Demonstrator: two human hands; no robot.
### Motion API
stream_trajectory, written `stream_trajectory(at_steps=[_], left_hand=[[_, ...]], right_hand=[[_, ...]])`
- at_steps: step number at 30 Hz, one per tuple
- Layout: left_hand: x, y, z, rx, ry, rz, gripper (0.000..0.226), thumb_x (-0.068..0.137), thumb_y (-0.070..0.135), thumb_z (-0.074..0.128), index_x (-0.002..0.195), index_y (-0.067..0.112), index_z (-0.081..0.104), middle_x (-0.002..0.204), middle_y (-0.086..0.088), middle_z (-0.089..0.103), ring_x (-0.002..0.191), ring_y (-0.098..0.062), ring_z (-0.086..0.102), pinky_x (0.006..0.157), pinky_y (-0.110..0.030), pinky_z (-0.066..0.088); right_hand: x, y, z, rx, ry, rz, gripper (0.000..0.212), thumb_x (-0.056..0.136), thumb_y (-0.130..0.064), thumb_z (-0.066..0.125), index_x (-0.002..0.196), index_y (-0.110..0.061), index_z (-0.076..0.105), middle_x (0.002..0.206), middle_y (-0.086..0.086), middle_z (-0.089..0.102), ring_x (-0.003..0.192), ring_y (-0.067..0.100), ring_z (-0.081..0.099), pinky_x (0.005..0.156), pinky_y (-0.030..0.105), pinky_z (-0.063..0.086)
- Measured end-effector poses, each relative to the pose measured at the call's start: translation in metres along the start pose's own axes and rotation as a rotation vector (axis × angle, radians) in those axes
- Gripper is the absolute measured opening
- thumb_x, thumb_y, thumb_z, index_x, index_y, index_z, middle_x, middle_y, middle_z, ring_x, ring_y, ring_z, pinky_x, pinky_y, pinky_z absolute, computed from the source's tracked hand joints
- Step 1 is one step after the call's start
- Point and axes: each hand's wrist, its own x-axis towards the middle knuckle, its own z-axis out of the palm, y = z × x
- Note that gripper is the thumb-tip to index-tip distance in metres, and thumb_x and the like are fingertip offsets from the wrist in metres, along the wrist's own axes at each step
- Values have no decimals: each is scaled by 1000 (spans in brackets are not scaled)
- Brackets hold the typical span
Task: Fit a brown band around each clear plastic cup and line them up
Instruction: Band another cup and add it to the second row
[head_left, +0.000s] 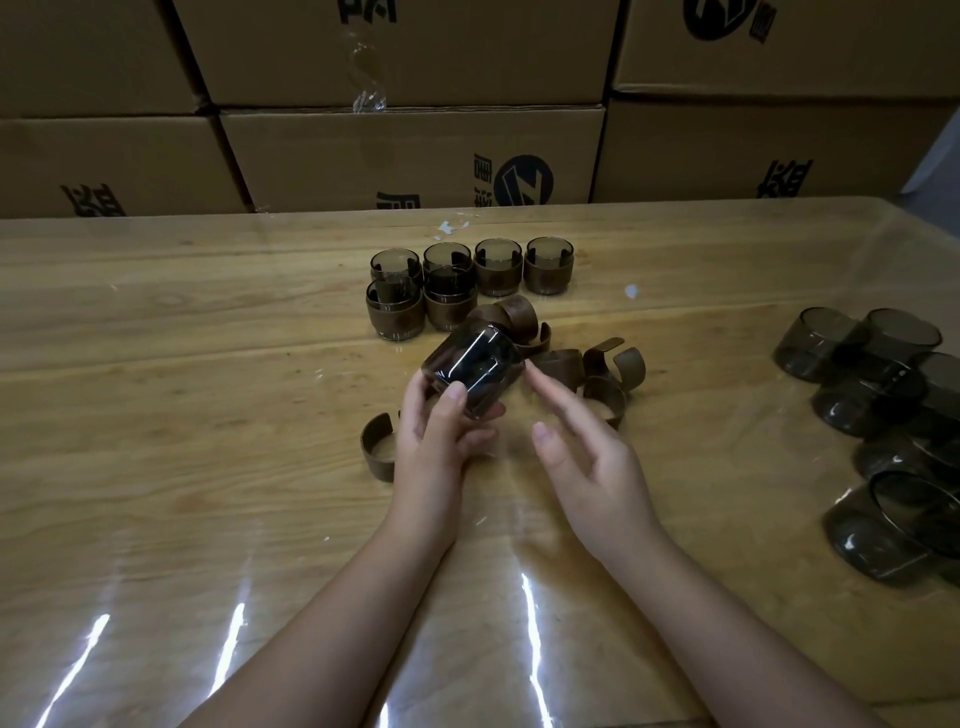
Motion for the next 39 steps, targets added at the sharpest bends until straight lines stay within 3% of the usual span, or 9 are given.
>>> stream_trajectory(at_steps=[3,8,14,19,27,31,34,37,39], left_hand=[[0,-4,-1,57,-12,7,55,71,47,68,120,25,57,109,-6,69,88,-21,69,64,-24,53],[-3,-4,-1,170,-67,34,57,71,49,67,123,26,55,104,-2,68,87,-17,66,64,-26,51],[-11,-1,4,278,-224,30,57,70,48,64,122,25,55,105,4,68,95,-14,65,67,-23,52],[-11,2,4,213,-232,24,61,69,45,61,123,17,55,119,-16,63,112,-35,61,80,-36,53],[-6,2,1,164,-156,44,63,71,47,57,128,21,52,114,-1,69,101,-19,68,75,-23,52],[-8,1,4,221,-132,89,79,71,45,61,143,22,38,127,-6,62,114,-22,62,77,-25,51],[-13,-2,7,272,-159,124,67,83,31,63,142,36,32,126,2,63,117,-13,60,89,-25,53],[-17,-2,8,459,-119,228,53,92,26,49,142,32,30,140,16,48,131,4,43,107,-17,37],[-17,-2,7,592,-100,307,52,96,27,44,145,23,28,149,12,37,140,4,30,114,-19,27]], right_hand=[[-1,-2,-1,-55,46,-93,50,93,-36,47,139,-17,46,143,-7,49,134,1,41,108,17,33],[0,-4,-3,-77,81,-142,48,94,-30,47,139,-13,46,143,-5,49,135,4,41,109,21,34],[3,-4,-10,3,81,-70,49,94,-36,45,141,-21,45,143,-11,49,134,3,41,109,22,36],[4,-1,-10,75,13,43,49,90,-48,43,137,-31,48,136,-13,56,130,1,46,107,22,38],[4,1,-7,41,-44,76,46,87,-52,44,131,-40,46,134,-20,53,127,-7,44,103,11,35],[6,-2,-8,88,39,47,28,87,-40,55,116,-39,56,120,-13,63,110,-1,59,90,14,46],[8,-3,-11,150,71,77,14,90,-22,59,99,-33,64,107,-3,65,93,13,65,76,24,53],[8,-3,-13,174,28,147,16,93,-14,59,87,-28,64,84,-10,66,81,11,65,67,20,52],[7,-3,-12,127,5,155,18,92,-12,59,83,-27,63,77,-11,64,74,5,62,65,18,50]])
